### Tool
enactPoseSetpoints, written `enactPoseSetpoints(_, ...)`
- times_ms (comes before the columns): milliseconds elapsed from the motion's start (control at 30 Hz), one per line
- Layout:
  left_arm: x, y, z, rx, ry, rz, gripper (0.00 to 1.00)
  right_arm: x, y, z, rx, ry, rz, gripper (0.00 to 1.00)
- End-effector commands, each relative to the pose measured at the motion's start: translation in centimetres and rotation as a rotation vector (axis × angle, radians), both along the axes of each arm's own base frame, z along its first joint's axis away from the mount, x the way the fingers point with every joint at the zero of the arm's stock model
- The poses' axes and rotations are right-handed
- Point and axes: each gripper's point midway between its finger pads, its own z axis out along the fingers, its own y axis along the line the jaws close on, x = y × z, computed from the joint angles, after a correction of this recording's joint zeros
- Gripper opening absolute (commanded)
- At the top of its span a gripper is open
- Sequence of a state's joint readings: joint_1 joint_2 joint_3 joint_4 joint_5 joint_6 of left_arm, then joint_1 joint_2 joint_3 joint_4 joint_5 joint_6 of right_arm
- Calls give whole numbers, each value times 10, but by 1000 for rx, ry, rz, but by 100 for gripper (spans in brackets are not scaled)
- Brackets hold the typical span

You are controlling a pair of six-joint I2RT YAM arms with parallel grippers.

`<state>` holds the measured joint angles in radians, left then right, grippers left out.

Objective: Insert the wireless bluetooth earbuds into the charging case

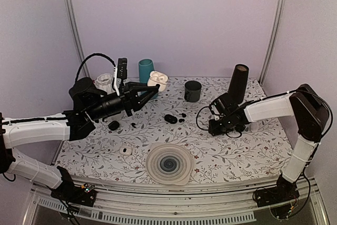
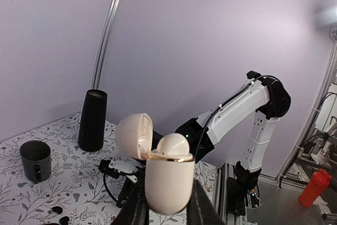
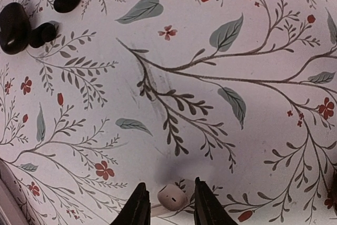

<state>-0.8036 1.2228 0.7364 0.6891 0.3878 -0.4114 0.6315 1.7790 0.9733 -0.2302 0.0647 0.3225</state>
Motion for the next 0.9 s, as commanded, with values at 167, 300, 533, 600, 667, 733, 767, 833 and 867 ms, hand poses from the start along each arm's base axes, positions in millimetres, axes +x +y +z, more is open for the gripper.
enactPoseSetpoints(167, 2, 8, 2, -3, -17, 22, 0, 8, -8, -4, -60, 5, -29, 27)
enactPoseSetpoints(300, 2, 8, 3, -5, -16, 21, 0, 7, -7, -8, -68, 20, -24, 25)
enactPoseSetpoints(533, 2, 8, 3, -5, -17, 26, 0, 5, -7, -11, -75, 39, -24, 23)
enactPoseSetpoints(600, 2, 8, 2, -5, -15, 26, 0, 5, -7, -11, -75, 43, -28, 23)
enactPoseSetpoints(667, 2, 8, 2, -5, -15, 26, 0, 5, -6, -12, -73, 50, -30, 23)
enactPoseSetpoints(733, 2, 8, 2, -5, -15, 26, 0, 4, -5, -13, -76, 60, -35, 23)
enactPoseSetpoints(767, 2, 8, 2, -4, -16, 26, 0, 3, -4, -13, -77, 64, -35, 23)
enactPoseSetpoints(833, 2, 8, 2, -5, -16, 27, 0, 2, -4, -13, -87, 73, -44, 23)
enactPoseSetpoints(867, 3, 9, 2, -5, -17, 30, 0, 3, -5, -13, -90, 74, -52, 24)
